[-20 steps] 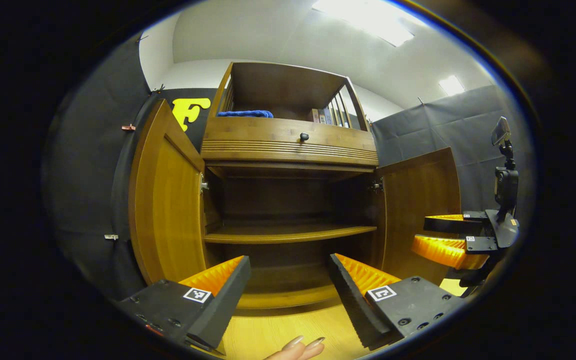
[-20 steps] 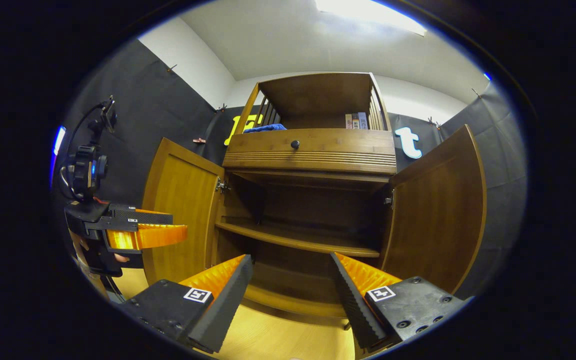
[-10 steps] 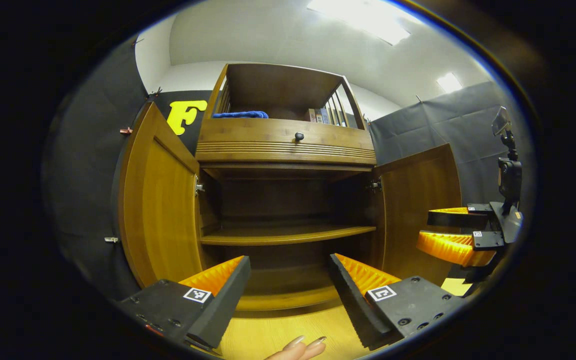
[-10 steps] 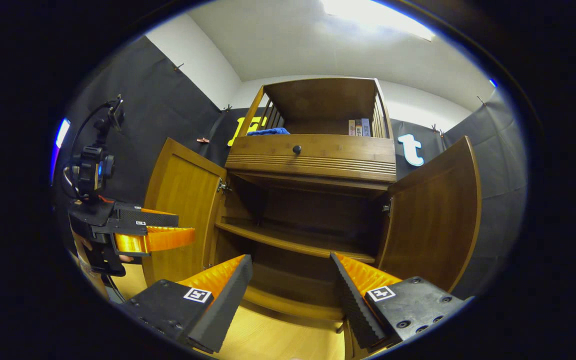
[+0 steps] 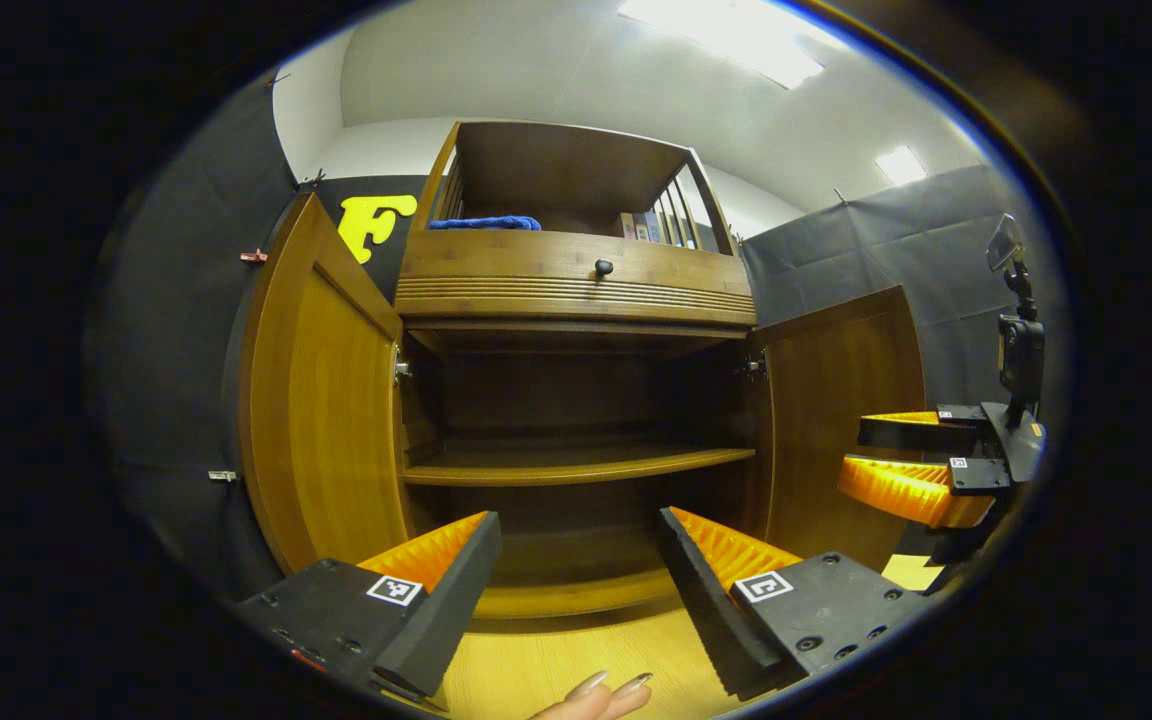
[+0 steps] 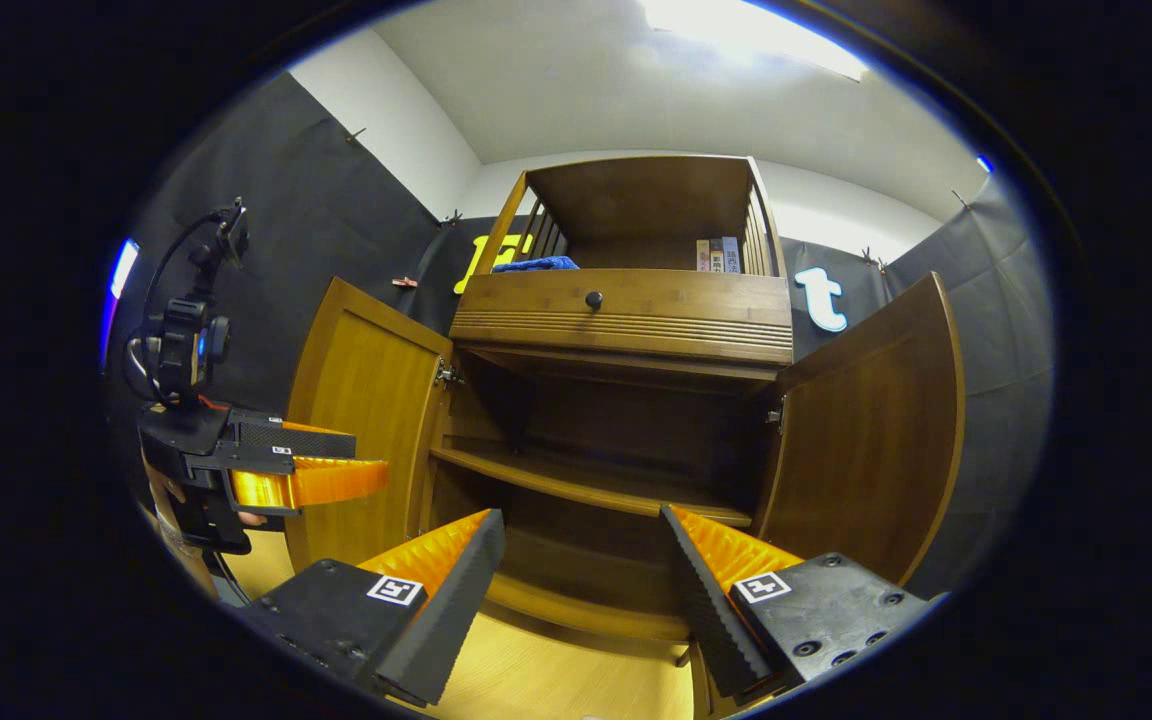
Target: Open the right door of the double-door shoe cabinet with the right hand, and open the left door with the left hand.
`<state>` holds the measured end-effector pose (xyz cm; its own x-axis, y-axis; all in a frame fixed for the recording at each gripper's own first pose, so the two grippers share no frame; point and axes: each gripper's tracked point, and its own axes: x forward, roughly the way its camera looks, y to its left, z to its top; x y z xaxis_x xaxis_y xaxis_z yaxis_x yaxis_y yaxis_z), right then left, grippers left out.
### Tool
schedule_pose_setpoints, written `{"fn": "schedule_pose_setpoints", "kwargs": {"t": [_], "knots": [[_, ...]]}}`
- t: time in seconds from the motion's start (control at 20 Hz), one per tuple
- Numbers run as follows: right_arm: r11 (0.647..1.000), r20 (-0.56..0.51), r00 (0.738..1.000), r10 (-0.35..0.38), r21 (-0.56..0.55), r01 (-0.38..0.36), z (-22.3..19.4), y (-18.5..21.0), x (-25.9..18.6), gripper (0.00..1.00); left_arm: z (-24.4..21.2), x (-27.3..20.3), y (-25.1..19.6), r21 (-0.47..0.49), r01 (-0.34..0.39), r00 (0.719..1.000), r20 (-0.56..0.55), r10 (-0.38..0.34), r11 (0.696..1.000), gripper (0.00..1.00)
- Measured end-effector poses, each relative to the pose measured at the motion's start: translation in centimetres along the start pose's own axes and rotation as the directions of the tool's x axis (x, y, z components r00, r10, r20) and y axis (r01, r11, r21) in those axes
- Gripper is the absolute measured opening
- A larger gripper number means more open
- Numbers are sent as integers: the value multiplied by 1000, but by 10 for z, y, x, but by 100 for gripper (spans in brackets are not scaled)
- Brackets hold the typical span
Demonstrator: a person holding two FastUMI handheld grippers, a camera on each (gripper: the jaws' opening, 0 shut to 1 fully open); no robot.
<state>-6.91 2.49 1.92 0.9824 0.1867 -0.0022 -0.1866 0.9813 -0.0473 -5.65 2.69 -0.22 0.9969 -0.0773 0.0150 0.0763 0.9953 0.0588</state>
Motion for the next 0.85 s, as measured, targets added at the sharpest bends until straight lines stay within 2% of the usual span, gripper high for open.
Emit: {"fn": "schedule_pose_setpoints", "kwargs": {"t": [0.3, 0.85], "knots": [[1000, -22, 1000, 15, 13, -15, -5, 4, 5, 97, 1, -1, 5, -16, 1, 1000, 18, 0, 1000, 98], [1000, -39, 999, -4, 8, 5, -12, -3, 8, 97, -13, 11, -3, -16, 25, 1000, -16, -25, 1000, 98]]}}
